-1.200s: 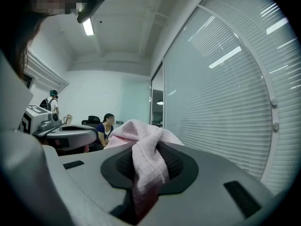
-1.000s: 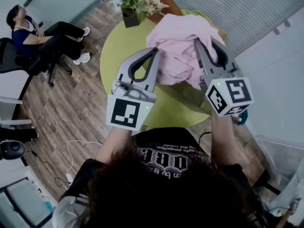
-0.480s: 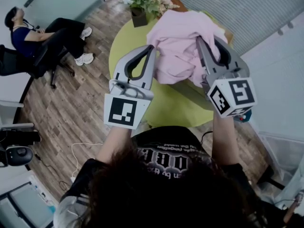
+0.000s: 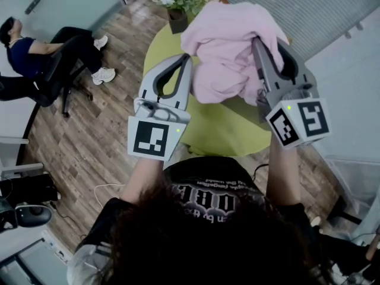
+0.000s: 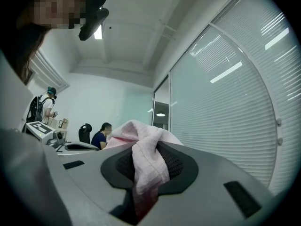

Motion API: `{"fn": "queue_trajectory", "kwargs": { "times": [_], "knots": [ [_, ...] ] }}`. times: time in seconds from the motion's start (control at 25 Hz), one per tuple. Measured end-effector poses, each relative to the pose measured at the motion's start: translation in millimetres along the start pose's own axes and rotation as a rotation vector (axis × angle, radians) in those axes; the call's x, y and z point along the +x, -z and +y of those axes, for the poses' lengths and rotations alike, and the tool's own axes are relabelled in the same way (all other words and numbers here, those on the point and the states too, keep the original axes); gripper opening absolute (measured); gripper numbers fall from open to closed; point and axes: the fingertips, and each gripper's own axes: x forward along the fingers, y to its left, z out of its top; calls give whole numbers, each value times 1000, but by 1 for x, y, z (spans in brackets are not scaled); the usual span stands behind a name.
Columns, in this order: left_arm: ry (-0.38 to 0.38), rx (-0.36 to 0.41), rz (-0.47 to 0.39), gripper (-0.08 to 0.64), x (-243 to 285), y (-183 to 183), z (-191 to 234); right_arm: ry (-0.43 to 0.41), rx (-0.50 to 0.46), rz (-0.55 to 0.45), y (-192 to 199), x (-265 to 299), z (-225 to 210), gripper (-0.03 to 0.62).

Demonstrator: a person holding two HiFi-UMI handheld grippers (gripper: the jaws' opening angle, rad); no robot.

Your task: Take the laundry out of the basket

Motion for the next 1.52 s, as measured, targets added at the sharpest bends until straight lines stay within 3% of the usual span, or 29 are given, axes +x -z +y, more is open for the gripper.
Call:
{"fn": "queue_trajectory", "kwargs": {
  "times": [0.2, 0.48, 0.76, 1.08, 1.52],
  "knots": [
    [-2, 0, -26, 0, -35, -10, 23, -24, -17, -18, -14, 6, 51, 94],
    [-26, 7, 1, 0, -42, -6, 32, -48, -9, -17, -8, 14, 62, 94],
    [-68, 25, 0, 1, -81, -9, 63, -112, 15, -29, -7, 30, 116, 94],
    [-121, 30, 24, 2, -114, -3, 88, -180, 68, -7, 15, 44, 161, 94],
    [-156, 24, 46, 1, -138, 12, 105, -196, 66, 45, 54, 55, 189, 94]
  ]
}}
